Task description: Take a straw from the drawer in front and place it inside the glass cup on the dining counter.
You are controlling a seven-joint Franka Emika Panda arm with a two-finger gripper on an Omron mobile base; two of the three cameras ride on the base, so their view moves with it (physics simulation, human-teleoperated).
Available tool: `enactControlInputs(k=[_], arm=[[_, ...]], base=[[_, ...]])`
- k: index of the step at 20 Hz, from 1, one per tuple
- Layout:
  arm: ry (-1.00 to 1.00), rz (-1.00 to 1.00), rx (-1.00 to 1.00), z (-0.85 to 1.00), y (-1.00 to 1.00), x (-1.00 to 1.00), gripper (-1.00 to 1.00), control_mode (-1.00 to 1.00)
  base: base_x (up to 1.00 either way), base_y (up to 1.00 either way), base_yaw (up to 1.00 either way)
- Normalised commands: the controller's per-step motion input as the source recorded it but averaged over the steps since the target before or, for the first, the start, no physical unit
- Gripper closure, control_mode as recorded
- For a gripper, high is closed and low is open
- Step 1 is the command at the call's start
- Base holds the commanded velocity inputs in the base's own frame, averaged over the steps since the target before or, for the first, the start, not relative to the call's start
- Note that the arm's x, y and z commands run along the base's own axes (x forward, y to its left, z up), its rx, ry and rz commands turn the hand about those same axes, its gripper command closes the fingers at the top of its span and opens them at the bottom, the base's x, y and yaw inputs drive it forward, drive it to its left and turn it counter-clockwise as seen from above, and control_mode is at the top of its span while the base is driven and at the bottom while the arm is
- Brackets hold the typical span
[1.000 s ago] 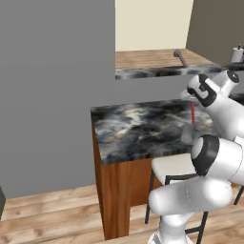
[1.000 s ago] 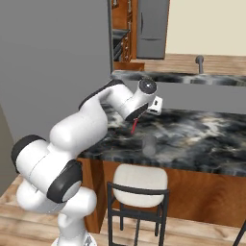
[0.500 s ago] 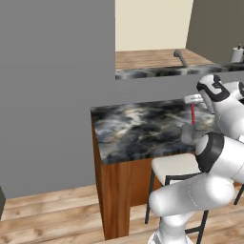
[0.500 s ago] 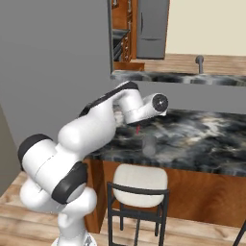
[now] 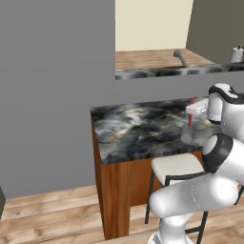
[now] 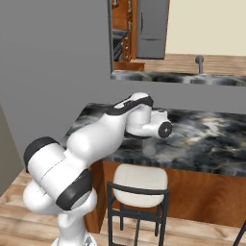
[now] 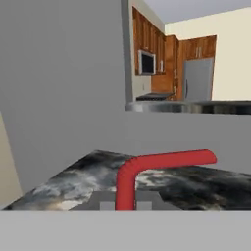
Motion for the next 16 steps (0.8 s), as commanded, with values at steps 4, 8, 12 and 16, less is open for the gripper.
enactControlInputs(k=[4, 8, 12, 16], arm=[[-0.20, 0.03, 0.00, 0.00, -0.09, 0.00, 1.00, -1.00], [-0.19, 0.04, 0.00, 0.00, -0.14, 0.00, 1.00, -1.00], [-0.18, 0.05, 0.00, 0.00, -0.18, 0.00, 1.00, -1.00], [-0.11, 0.03, 0.00, -0.06, -0.16, 0.00, 1.00, -1.00]], base=[[0.00, 0.00, 0.00], [0.00, 0.00, 0.00], [0.00, 0.00, 0.00], [0.00, 0.00, 0.00]])
